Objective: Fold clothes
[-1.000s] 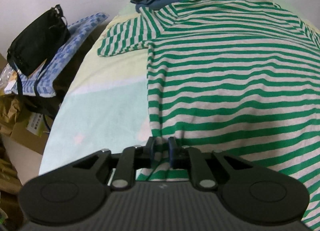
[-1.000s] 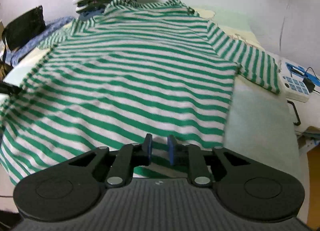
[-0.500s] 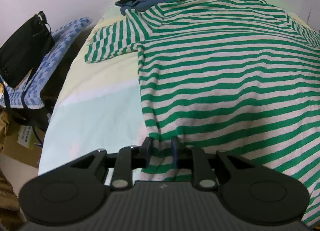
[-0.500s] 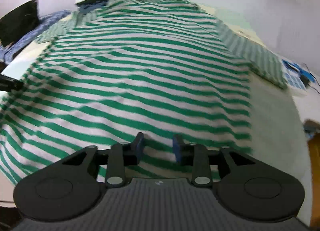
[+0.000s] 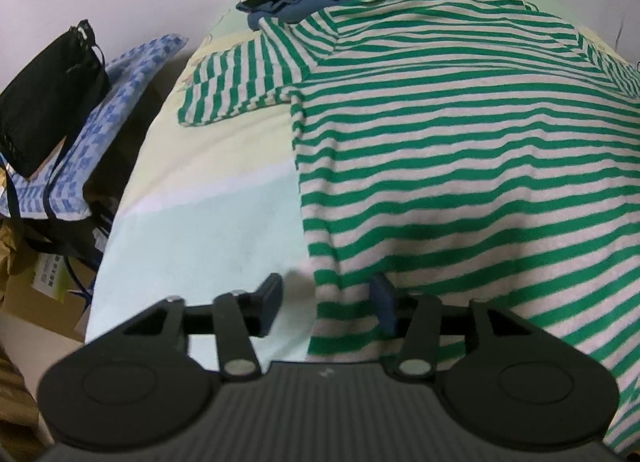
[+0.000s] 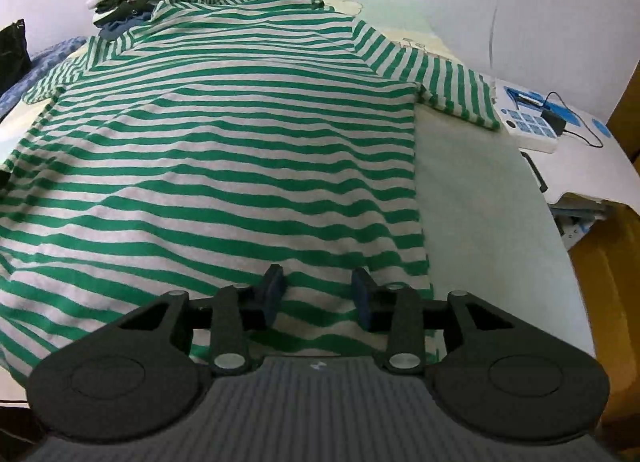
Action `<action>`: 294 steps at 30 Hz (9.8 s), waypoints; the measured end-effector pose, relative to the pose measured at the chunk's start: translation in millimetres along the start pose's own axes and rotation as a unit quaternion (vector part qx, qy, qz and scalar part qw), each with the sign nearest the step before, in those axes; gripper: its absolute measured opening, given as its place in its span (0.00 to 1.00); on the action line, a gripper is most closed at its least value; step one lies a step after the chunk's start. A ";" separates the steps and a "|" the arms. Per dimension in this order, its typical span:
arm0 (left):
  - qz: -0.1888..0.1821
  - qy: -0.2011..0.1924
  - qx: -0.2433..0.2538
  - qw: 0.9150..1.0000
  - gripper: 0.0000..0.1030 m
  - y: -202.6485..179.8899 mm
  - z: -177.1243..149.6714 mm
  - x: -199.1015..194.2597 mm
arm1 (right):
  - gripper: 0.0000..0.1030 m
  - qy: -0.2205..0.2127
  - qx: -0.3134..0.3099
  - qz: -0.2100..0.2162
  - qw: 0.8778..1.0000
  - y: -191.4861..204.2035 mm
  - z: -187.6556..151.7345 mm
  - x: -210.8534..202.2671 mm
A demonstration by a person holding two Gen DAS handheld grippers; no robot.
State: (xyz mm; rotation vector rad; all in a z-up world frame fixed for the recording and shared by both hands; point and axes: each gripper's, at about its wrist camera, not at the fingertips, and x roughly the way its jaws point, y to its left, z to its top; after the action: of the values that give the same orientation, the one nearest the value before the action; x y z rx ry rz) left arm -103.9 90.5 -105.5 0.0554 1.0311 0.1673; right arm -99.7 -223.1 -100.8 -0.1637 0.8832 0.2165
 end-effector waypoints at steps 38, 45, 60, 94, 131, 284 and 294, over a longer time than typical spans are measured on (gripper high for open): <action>-0.105 0.050 0.020 0.993 0.43 -2.4 -75.2 -53.7 | 0.08 0.046 0.061 0.087 0.993 -69.5 -38.6 -38.9; -0.102 0.027 0.001 0.994 0.09 4.6 -76.0 -78.7 | 0.05 0.113 0.105 0.153 0.976 -96.9 -31.2 -40.2; -0.041 0.054 0.007 0.998 0.00 34.2 -92.5 -74.5 | 0.15 0.162 -0.003 0.138 0.977 -101.9 -22.8 -44.1; -0.088 -0.048 0.155 0.983 0.41 -36.1 -12.5 -20.6 | 0.29 0.056 0.075 0.080 0.992 -28.9 38.8 20.0; 0.010 -0.016 0.052 0.998 0.71 -55.7 291.8 157.1 | 0.42 0.019 0.029 0.131 0.991 -31.3 387.0 240.5; -0.297 -0.016 0.123 0.947 0.94 -96.1 45.9 5.0 | 0.26 0.077 -0.154 0.140 0.975 49.1 46.6 -6.9; -0.269 0.006 0.077 0.960 0.67 -116.7 54.9 25.6 | 0.37 0.058 -0.119 0.111 0.985 19.1 35.9 -9.5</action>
State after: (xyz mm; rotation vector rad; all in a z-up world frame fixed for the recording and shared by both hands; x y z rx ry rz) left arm -30.8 -18.5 -113.6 -0.0849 1.0347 -0.4086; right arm -83.6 -197.5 -72.0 -0.3030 0.9908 0.5267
